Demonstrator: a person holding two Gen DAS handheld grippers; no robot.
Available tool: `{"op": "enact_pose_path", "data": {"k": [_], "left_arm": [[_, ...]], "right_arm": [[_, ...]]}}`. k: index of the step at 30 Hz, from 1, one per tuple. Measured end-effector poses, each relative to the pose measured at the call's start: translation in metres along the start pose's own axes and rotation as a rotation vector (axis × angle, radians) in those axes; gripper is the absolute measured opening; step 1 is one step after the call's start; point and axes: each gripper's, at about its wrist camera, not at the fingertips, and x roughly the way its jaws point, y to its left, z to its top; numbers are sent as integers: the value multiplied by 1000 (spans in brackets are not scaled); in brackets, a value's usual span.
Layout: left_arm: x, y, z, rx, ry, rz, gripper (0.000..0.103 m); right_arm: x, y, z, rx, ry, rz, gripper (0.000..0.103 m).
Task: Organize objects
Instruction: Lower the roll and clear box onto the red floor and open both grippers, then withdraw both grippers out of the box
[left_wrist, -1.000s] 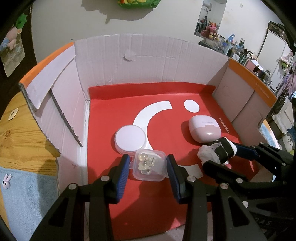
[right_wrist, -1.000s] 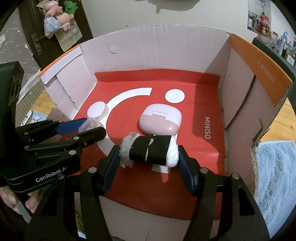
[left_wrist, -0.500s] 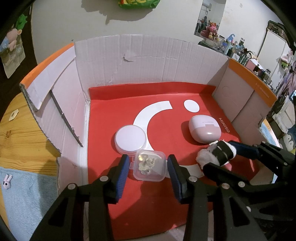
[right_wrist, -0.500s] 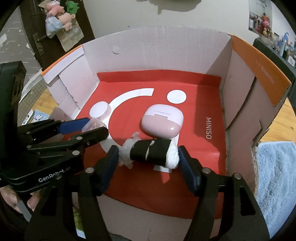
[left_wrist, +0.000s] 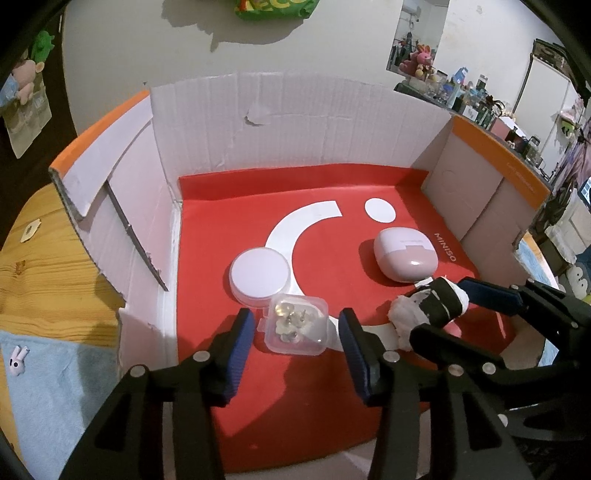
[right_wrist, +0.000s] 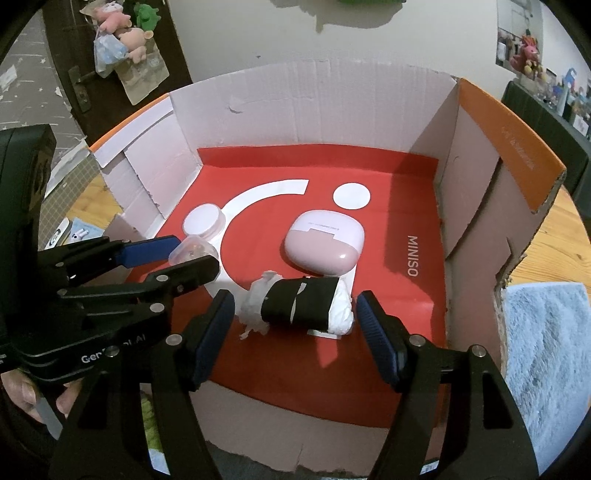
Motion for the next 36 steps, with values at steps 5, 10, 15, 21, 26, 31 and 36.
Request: {"op": "enact_pose_path", "data": {"k": [5, 10, 15, 21, 26, 31, 36], "left_arm": [[-3, 0, -1, -2, -9, 2, 52], [-5, 1, -1, -1, -16, 4, 52], [-10, -1, -4, 0, -24, 5, 52], [-19, -2, -8, 2, -39, 5, 58], [-30, -2, -12, 0, -66, 28, 68], [-36, 2, -18, -12, -72, 32, 68], [-42, 3, -23, -16, -76, 30, 70]], "right_arm": [[-5, 0, -2, 2, -10, -1, 70], [-11, 1, -4, 4, -22, -1, 72], [-16, 2, -7, 4, -31, 2, 73], [-24, 7, -9, -1, -45, 3, 76], [-31, 10, -12, -6, -56, 2, 80], [-37, 13, -14, -7, -67, 1, 80], [-43, 17, -17, -13, -76, 4, 87]]}}
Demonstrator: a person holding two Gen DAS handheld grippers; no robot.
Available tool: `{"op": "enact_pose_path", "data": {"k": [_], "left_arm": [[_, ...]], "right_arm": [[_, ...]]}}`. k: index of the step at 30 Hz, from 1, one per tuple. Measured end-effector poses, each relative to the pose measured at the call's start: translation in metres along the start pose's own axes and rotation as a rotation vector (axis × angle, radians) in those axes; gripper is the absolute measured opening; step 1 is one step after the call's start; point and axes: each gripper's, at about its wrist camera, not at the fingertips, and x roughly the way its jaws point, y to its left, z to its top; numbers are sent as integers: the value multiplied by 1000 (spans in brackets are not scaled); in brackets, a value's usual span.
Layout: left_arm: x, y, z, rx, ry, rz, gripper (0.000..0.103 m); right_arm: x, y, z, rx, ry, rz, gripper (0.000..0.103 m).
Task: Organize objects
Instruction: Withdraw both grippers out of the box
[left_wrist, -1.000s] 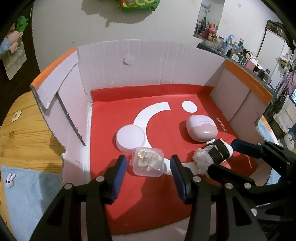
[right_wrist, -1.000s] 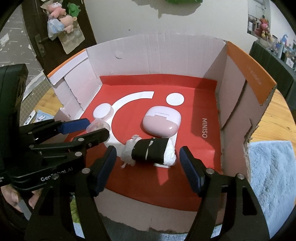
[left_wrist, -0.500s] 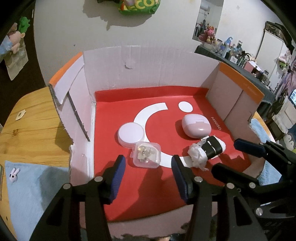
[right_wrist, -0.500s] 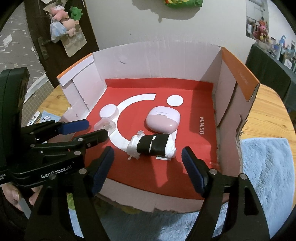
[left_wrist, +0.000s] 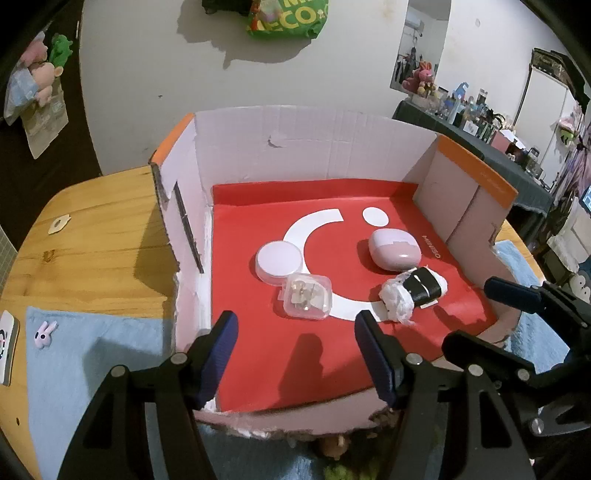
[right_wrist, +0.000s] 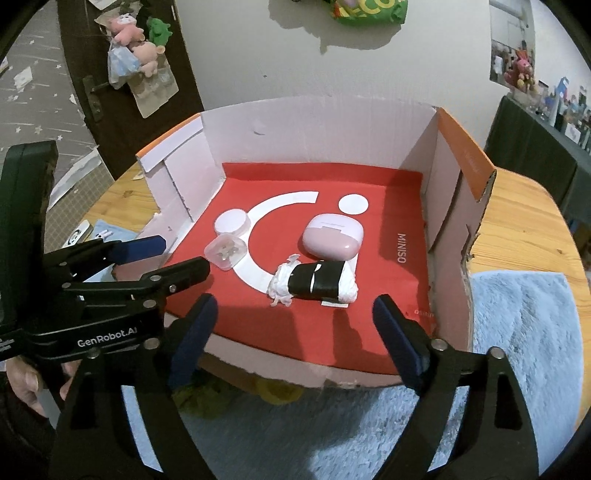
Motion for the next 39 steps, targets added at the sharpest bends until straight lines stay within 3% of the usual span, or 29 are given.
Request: {"op": "enact_pose_path", "data": {"k": [39], "left_arm": [[-44, 1, -32, -18, -50, 10, 88]], "right_arm": [[-39, 20, -28, -13, -46, -8, 98]]}}
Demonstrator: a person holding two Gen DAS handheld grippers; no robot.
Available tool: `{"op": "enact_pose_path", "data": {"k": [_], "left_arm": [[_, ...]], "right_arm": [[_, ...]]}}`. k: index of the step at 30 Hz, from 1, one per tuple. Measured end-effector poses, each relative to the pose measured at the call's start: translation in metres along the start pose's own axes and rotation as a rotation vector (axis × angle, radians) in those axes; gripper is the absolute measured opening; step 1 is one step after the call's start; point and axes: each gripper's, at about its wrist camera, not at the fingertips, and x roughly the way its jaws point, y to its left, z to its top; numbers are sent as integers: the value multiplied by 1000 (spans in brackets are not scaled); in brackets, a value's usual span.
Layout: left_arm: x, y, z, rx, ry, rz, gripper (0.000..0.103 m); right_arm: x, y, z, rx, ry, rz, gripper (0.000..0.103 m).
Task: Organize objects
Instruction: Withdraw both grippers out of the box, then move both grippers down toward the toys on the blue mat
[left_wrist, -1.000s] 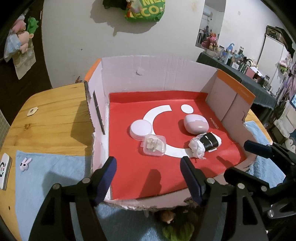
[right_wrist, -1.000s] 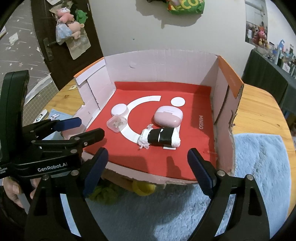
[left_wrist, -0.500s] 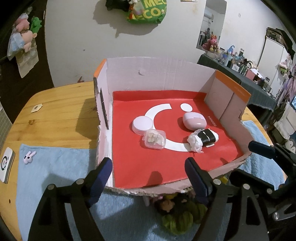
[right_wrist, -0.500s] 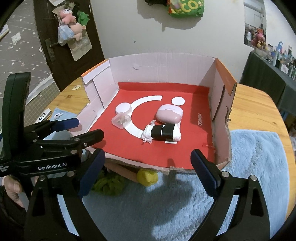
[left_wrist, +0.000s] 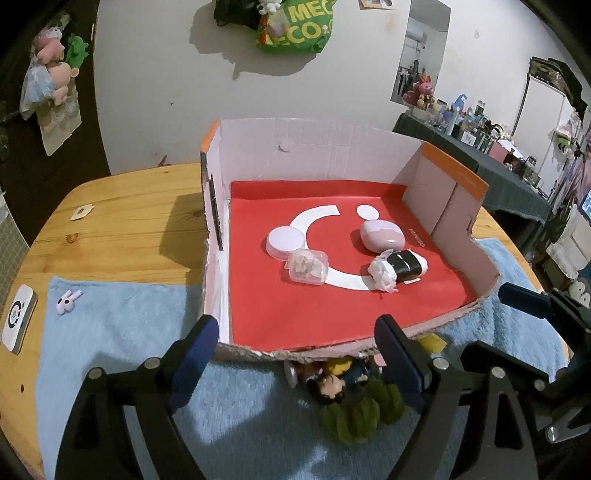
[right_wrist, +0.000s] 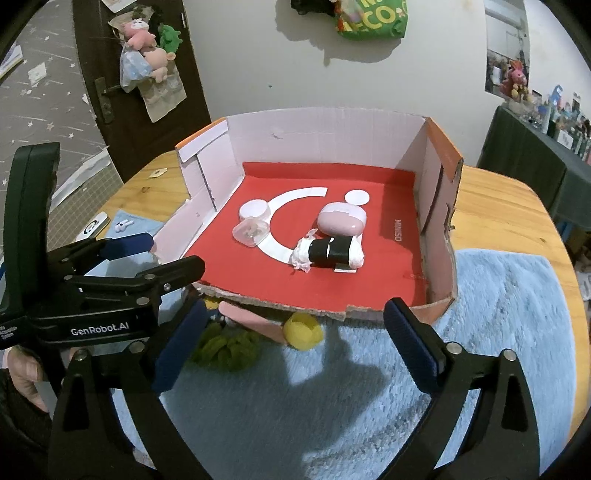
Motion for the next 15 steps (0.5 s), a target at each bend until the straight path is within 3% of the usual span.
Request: {"op": "enact_pose_path", "data": {"k": [15], "left_arm": [[-12, -4, -21, 12, -4, 0, 96]], "right_arm": [[-12, 5, -19, 4, -1, -5, 99]]}}
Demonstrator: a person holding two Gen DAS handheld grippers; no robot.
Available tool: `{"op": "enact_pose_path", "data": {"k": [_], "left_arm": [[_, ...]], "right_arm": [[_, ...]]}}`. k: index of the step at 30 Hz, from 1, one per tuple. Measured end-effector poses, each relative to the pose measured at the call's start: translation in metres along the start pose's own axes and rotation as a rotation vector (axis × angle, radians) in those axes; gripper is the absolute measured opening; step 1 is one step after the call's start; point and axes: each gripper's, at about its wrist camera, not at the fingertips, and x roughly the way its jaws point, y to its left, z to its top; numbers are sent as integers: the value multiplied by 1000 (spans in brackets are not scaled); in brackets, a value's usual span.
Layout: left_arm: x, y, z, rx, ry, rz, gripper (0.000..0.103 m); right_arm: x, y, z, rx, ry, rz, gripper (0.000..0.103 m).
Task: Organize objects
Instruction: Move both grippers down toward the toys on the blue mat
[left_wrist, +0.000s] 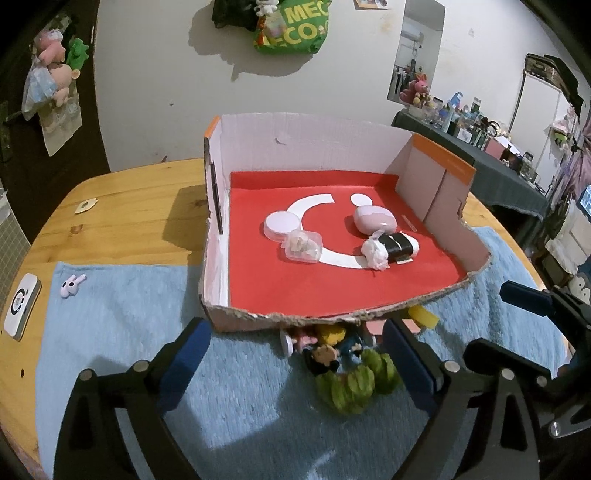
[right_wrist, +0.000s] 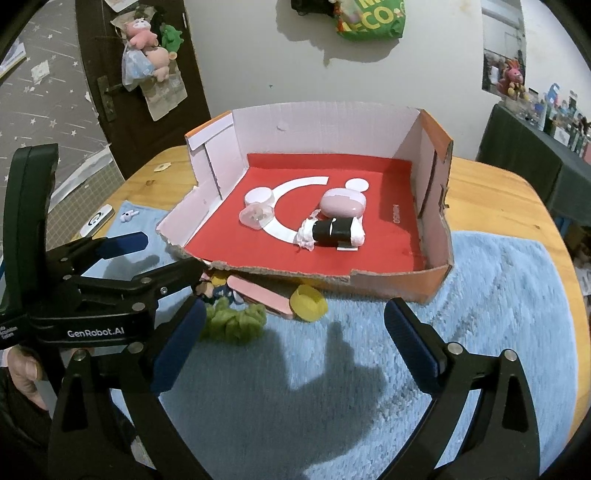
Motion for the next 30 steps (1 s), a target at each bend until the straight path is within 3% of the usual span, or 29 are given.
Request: {"op": "enact_pose_path", "data": {"k": [30], "left_arm": [[5, -1, -31, 11, 56, -9, 96]], "right_arm": [[10, -10, -23, 45, 52, 3, 99]]}}
